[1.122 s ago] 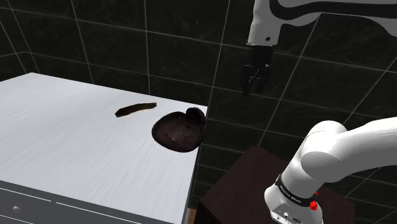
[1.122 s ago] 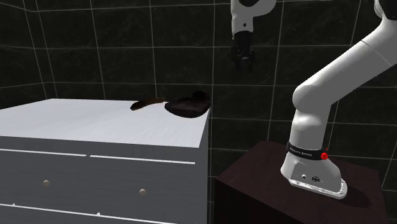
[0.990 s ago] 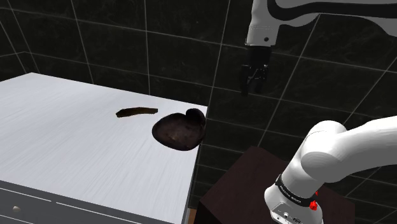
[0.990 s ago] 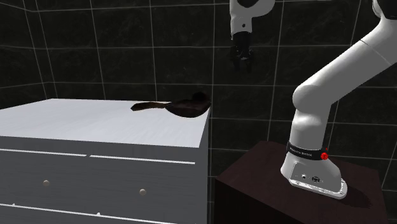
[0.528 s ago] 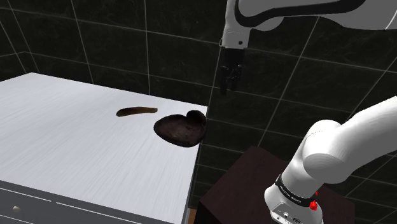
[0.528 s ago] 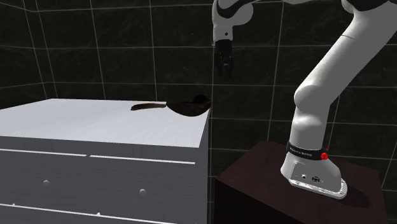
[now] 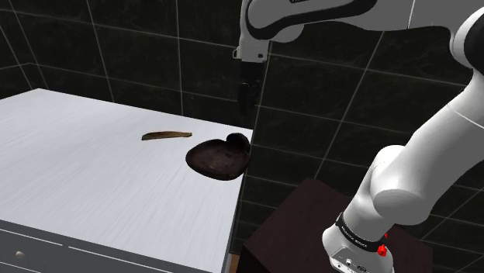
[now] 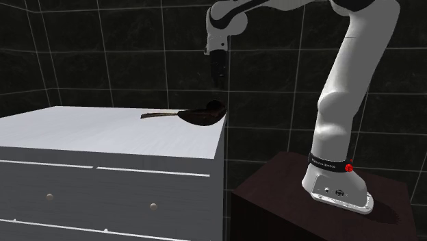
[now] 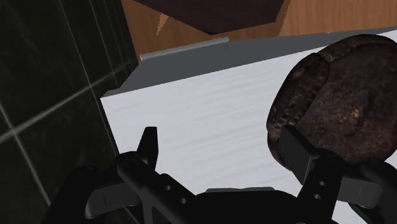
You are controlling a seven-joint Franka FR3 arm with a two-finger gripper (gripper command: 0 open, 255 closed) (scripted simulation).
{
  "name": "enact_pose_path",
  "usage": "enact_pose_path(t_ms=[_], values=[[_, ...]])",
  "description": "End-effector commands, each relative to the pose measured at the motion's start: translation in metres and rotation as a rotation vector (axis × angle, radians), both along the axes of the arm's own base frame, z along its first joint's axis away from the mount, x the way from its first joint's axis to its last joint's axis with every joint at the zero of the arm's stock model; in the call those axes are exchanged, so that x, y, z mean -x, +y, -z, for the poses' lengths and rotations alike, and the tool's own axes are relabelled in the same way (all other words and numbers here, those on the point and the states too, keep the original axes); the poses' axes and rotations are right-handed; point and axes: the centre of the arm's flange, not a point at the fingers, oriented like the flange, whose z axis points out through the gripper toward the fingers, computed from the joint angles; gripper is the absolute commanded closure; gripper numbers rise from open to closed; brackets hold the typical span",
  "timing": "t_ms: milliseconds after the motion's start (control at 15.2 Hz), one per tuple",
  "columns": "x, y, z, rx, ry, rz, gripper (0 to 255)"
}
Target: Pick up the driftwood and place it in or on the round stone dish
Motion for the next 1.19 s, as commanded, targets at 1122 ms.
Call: enact_pose_path(t_ms=[1122], values=[[-0.157, 0.180, 0.043, -0.080, -0.097, -0.623, 0]])
